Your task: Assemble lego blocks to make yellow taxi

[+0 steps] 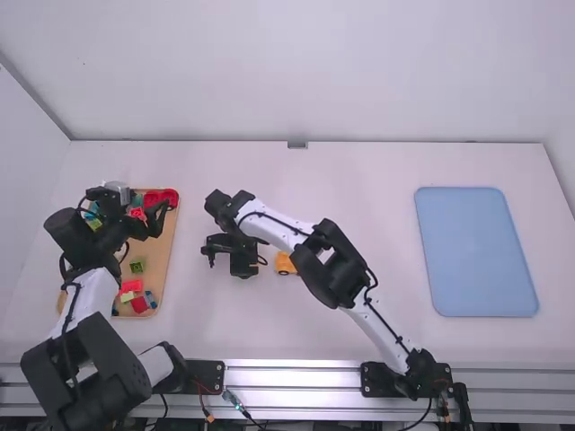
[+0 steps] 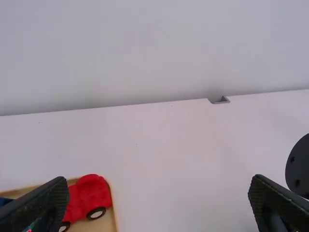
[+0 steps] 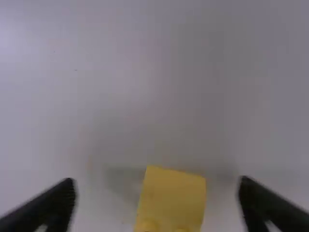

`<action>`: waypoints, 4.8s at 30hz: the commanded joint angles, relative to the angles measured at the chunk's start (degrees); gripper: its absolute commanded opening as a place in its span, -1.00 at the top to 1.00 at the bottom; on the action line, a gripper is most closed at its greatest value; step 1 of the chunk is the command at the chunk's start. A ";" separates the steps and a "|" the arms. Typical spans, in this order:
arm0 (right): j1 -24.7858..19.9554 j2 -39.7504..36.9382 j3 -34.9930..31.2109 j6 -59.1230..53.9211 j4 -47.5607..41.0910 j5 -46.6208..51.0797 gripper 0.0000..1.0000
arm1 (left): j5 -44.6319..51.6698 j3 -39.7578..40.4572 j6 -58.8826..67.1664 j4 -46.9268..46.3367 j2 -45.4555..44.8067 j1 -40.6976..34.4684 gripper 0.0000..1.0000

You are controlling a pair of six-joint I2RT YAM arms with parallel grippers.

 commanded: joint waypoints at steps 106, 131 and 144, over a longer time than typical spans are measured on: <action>-39.76 -44.35 -65.48 8.79 62.29 -44.02 -0.97 | 7.89 12.63 82.97 -31.76 43.98 -32.09 -0.32; -38.91 -44.35 -67.56 4.37 61.00 -43.98 -0.98 | 10.75 11.98 84.13 -32.87 43.95 -32.33 0.29; -35.19 -43.34 -80.24 2.80 75.32 -44.44 -1.00 | 13.70 16.63 89.79 -45.05 43.85 -32.39 0.29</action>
